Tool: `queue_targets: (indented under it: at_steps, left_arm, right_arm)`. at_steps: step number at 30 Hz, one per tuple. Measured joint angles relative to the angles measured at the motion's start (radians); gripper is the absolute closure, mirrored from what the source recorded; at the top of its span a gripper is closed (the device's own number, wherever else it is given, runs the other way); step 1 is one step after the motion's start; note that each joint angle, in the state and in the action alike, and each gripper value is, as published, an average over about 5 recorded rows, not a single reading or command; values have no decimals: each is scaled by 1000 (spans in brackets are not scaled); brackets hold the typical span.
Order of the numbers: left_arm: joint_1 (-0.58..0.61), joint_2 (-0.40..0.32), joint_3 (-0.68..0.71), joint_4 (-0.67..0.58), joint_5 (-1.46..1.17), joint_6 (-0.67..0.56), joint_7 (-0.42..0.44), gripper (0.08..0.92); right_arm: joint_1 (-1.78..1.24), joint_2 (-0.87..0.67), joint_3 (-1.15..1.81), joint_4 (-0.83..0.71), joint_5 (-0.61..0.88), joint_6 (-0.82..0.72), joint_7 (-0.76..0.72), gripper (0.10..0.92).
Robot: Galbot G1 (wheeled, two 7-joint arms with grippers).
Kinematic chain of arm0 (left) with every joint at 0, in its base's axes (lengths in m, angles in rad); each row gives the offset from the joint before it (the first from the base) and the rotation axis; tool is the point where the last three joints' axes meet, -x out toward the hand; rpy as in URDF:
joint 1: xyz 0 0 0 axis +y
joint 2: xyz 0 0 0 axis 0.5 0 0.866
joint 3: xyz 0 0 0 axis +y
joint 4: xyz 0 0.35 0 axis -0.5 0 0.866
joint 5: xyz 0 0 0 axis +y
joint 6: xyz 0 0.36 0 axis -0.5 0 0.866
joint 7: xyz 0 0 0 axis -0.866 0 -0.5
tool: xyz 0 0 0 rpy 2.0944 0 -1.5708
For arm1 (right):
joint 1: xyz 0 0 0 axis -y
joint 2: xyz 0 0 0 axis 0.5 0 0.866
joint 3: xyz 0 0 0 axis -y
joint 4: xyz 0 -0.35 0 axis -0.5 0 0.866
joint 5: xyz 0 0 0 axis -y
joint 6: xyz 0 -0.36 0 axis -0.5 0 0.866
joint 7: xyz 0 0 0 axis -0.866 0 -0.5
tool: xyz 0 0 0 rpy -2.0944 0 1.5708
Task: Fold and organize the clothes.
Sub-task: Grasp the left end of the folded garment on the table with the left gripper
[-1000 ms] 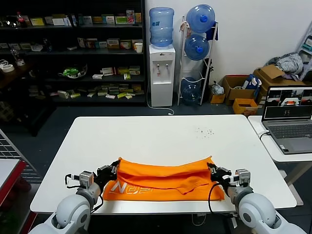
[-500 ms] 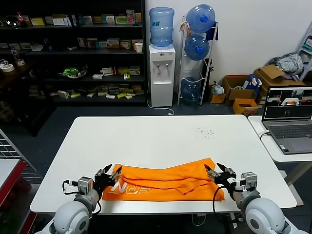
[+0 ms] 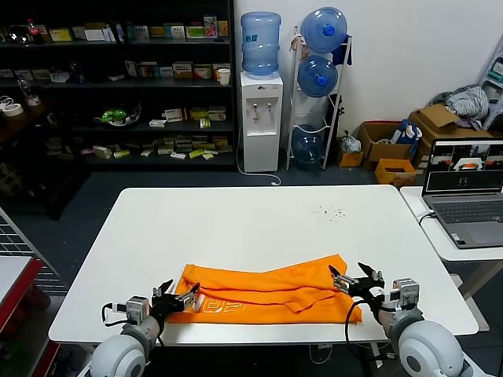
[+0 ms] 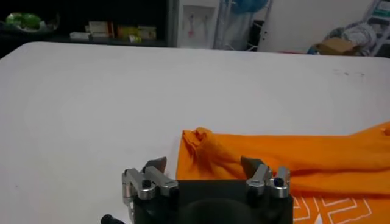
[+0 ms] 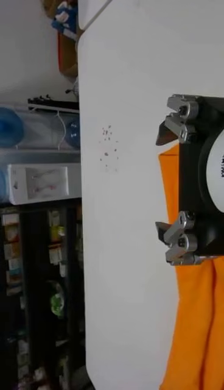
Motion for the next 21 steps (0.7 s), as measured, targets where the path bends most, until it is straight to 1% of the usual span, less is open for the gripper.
queue_targets:
  at_steps: [3, 4, 12, 21]
  left_arm:
    - [-4, -10, 5, 12, -2, -3, -1, 207]
    - [-5, -14, 7, 15, -2, -4, -2, 228]
    - [-13, -34, 13, 39, -1, -10, -19, 458]
    - [1, -48, 9, 34, 7, -23, -42, 718]
  right_arm:
    - [-3, 0, 3, 2, -2, -1, 3, 203]
    - [-4, 0, 4, 2, -2, -1, 3, 203]
    - [-7, 1, 9, 3, -5, -4, 7, 203]
    - [-6, 9, 5, -2, -11, -5, 7, 203]
